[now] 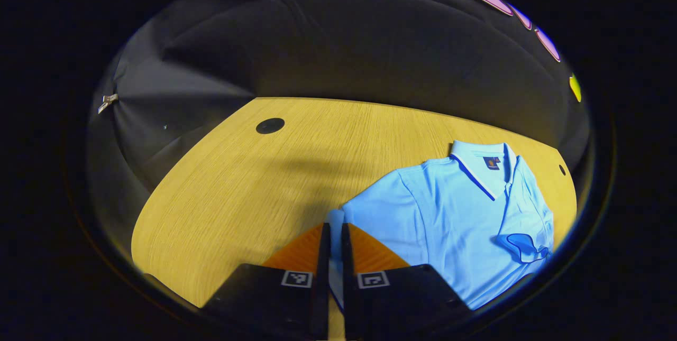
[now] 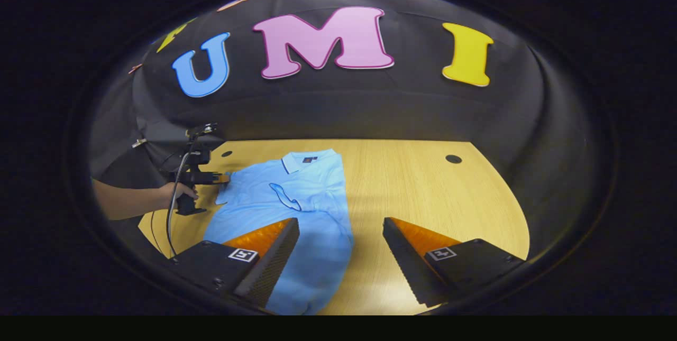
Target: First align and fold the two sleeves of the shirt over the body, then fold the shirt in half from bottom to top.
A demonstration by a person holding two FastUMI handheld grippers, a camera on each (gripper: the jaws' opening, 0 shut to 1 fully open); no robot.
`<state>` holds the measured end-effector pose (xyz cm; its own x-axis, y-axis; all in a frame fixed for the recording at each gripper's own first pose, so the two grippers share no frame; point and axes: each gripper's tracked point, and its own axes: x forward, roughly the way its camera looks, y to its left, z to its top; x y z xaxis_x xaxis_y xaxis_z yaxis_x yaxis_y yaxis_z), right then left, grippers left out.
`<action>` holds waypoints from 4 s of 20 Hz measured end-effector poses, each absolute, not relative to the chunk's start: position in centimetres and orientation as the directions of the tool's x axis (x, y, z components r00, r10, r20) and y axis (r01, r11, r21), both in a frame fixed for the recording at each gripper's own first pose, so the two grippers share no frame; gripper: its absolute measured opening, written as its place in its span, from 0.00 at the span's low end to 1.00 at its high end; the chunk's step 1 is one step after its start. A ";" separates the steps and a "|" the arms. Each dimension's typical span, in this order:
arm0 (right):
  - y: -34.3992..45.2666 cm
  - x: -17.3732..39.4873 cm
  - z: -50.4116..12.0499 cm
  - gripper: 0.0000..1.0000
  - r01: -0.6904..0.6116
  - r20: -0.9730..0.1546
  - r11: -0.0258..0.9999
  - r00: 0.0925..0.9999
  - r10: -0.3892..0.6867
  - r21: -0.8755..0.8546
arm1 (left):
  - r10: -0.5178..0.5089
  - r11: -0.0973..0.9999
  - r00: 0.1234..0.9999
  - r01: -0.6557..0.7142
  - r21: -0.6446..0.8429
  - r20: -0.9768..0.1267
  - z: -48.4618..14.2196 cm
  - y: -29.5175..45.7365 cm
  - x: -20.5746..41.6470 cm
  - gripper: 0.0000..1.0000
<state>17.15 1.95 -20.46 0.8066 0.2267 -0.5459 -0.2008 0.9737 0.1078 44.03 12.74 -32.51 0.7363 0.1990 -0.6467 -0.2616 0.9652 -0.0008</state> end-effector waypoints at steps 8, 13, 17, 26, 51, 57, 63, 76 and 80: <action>-0.5 17.5 -20.9 1.00 -0.153 -0.545 0.984 0.819 0.181 0.096 | 0.198 0.975 0.725 -0.213 0.058 -0.659 -30.0 11.6 44.3 0.06; -0.6 17.4 -21.5 0.99 -0.153 -0.552 0.984 0.814 0.180 0.095 | 0.061 0.998 0.812 -0.050 0.035 -0.580 -24.9 3.1 46.6 0.06; -1.2 17.4 -21.3 0.99 -0.145 -0.545 0.986 0.821 0.169 0.087 | -0.099 0.995 0.839 0.100 -0.028 -0.536 -21.0 -5.8 46.9 0.06; -2.0 15.2 -20.5 0.99 -0.122 -0.532 0.989 0.834 0.148 0.085 | -0.304 0.951 0.852 0.246 -0.187 -0.427 -15.1 -11.1 42.3 0.98; 4.8 -1.4 -34.3 0.99 -0.118 -0.824 0.989 0.551 0.135 0.083 | -0.104 0.992 0.610 0.125 -0.034 -0.786 -32.9 -4.1 5.3 0.98; 5.4 -1.6 -36.9 0.97 -0.144 -0.847 0.989 0.522 0.101 0.029 | -0.099 0.983 0.568 0.186 0.010 -0.817 -34.4 -4.1 5.2 0.97; 5.5 -1.3 -36.8 0.61 -0.158 -0.856 0.987 0.505 0.107 0.030 | -0.123 0.973 0.530 0.229 0.002 -0.839 -34.6 -5.2 5.4 0.65; 6.1 1.7 -34.7 0.07 -0.262 -0.850 0.952 0.455 0.265 0.156 | -0.221 0.974 0.577 0.099 -0.202 -0.786 -31.8 -6.9 7.3 0.06; 6.7 5.0 -30.9 0.01 -0.303 -0.804 0.940 0.512 0.301 0.159 | -0.233 0.971 0.641 0.112 -0.212 -0.732 -27.2 -7.3 10.2 0.06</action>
